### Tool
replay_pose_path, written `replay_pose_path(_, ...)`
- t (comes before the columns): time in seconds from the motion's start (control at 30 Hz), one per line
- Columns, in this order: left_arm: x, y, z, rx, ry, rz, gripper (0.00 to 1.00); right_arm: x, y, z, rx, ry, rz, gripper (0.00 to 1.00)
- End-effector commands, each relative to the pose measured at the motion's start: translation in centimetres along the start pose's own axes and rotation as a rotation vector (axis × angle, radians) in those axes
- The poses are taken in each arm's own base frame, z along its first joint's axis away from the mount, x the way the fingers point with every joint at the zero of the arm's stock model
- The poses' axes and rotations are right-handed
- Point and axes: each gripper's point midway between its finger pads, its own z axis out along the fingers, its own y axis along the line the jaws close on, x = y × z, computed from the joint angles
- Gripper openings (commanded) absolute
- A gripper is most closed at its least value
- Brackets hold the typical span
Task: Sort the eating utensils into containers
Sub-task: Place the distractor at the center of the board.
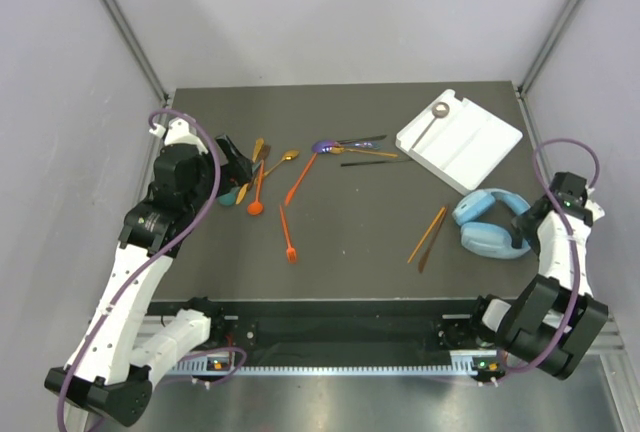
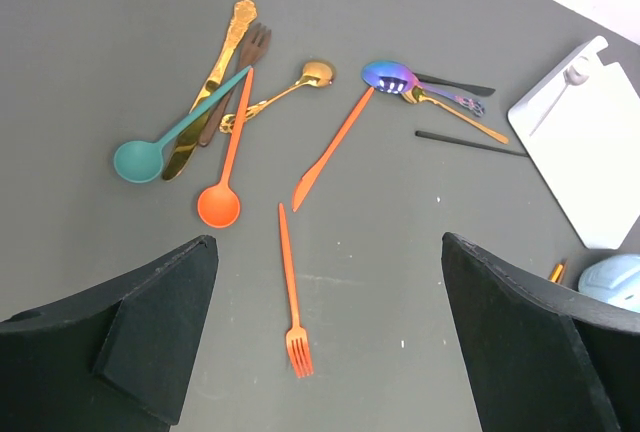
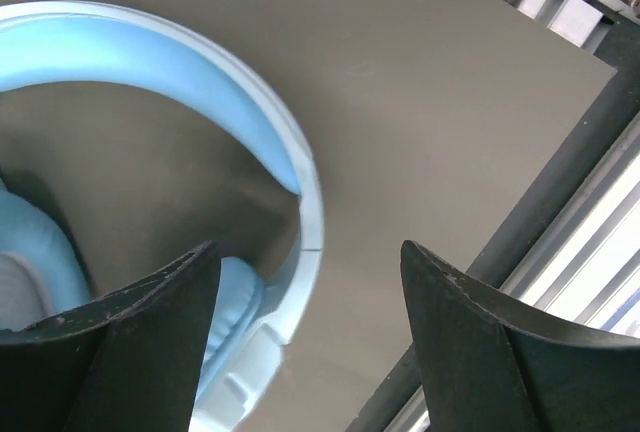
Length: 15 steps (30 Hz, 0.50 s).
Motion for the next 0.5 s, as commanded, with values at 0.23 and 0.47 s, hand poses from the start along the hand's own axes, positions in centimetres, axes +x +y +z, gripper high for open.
replay_pose_path(0.23, -1.3, -0.8, -0.3, 0.035, -0.056, -0.016, 0.97, -7.1, 3.3, -5.9, -0.199, -0.24, 0.107, 0.71)
replay_pose_path(0.47, -0.8, -0.6, 0.2, 0.028, -0.045, -0.02, 0.97, -11.6, 8.9, -11.1, -0.422, -0.322, 0.097, 0.68)
